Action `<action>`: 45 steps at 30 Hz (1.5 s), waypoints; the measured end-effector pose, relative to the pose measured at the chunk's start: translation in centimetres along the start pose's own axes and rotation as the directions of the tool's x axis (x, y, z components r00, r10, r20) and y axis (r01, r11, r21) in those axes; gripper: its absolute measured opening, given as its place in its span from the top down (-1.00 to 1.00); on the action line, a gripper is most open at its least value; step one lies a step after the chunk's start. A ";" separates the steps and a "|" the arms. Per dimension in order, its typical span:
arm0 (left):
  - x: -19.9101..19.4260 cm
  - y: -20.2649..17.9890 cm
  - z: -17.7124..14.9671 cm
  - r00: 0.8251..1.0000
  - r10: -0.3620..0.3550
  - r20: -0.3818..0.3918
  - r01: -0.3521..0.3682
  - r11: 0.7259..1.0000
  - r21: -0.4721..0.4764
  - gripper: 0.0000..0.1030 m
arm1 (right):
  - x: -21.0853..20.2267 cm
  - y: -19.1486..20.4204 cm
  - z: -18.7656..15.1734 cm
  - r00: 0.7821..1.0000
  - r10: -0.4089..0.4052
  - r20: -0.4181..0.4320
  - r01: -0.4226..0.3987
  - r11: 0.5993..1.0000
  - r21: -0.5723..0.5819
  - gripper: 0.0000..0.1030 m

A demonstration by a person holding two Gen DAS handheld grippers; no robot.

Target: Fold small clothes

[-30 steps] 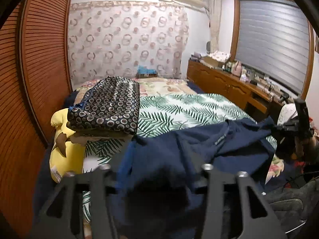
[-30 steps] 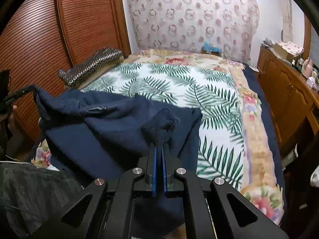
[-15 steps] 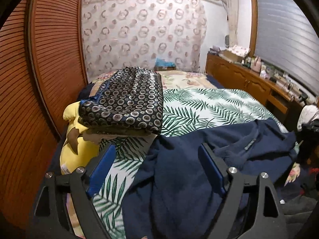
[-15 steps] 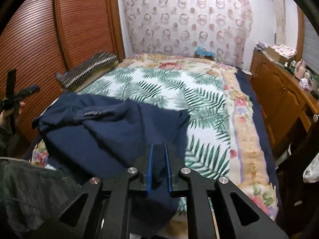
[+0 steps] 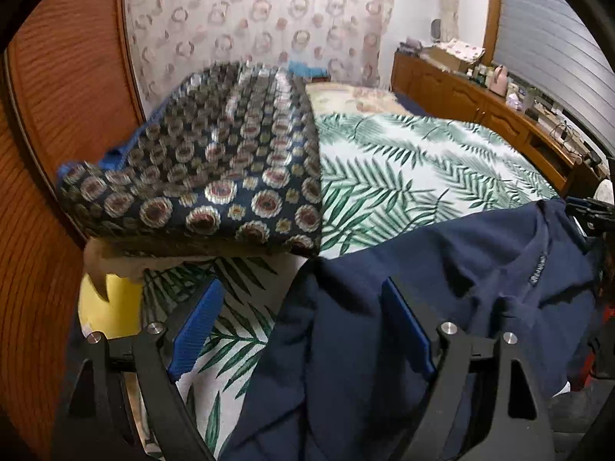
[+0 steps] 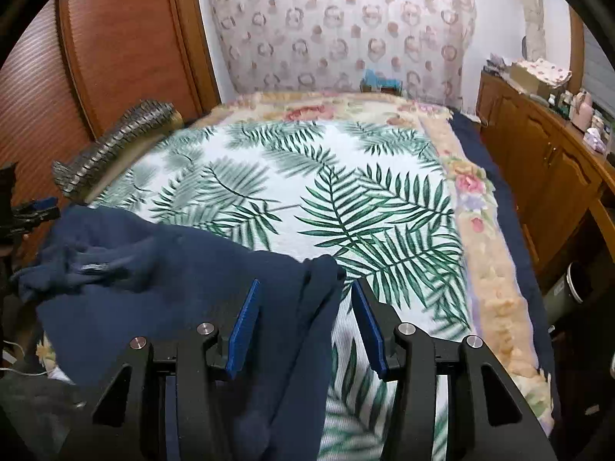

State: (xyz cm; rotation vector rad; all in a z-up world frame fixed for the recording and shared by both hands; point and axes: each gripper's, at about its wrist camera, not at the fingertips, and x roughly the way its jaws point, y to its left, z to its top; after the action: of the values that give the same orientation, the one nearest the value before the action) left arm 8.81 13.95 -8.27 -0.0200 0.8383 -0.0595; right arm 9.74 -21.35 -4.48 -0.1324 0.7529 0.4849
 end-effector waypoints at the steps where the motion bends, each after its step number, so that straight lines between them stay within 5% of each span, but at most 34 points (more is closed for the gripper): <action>1: 0.5 0.2 0.0 1.000 -0.009 -0.016 0.009 1.000 -0.009 -0.65 | 0.5 -0.1 0.3 1.000 0.002 -0.012 -0.002 1.000 -0.001 0.01; 10: 2.4 1.1 -0.6 0.993 -0.094 -0.071 0.087 0.992 -0.093 -0.58 | 2.8 -0.6 1.4 0.998 0.000 -0.063 0.000 1.000 -0.008 0.01; 15: 1.9 0.0 -1.2 0.988 -0.141 -0.058 0.138 0.989 -0.056 0.18 | 3.8 0.4 1.4 0.998 -0.017 -0.056 0.014 0.999 -0.052 0.04; 17: 1.6 -0.6 -1.6 0.987 -0.153 -0.054 0.151 0.988 -0.027 0.51 | 3.6 0.8 0.9 0.999 0.012 -0.044 -0.015 0.998 -0.068 0.62; 18: 1.5 -0.9 -1.7 0.985 -0.161 -0.053 0.160 0.987 -0.024 0.66 | 3.4 1.0 0.7 0.999 0.026 -0.034 -0.028 0.997 -0.073 0.67; 25: -5.3 -2.7 -2.2 0.974 -0.204 0.095 0.206 0.979 -0.005 0.75 | -3.2 1.1 -1.0 0.987 0.082 0.137 -0.080 0.997 -0.016 0.74; 32: -17.5 -3.5 -4.1 0.904 -0.213 0.370 0.241 0.970 -0.028 0.75 | -14.7 1.1 -2.5 0.934 0.100 0.343 -0.104 0.995 -0.006 0.75; 38: -24.2 -4.3 -3.0 0.840 -0.220 0.497 0.240 0.971 0.025 0.76 | -22.3 2.1 -2.8 0.895 0.081 0.438 -0.058 0.996 -0.065 0.75; 41: -27.6 -5.6 -1.6 0.784 -0.255 0.566 0.258 0.963 0.077 0.76 | -26.2 2.7 -2.7 0.856 0.090 0.509 -0.049 0.994 -0.093 0.75; 45: -30.8 -6.4 1.0 0.735 -0.285 0.615 0.261 0.956 0.131 0.76 | -31.4 2.8 -1.4 0.796 0.114 0.595 -0.044 0.991 -0.130 0.75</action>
State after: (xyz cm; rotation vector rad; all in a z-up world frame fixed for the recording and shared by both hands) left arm -11.30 9.46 15.53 -0.1249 0.1468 -0.3319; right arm -12.08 -31.01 16.12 -0.0418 0.0997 0.6082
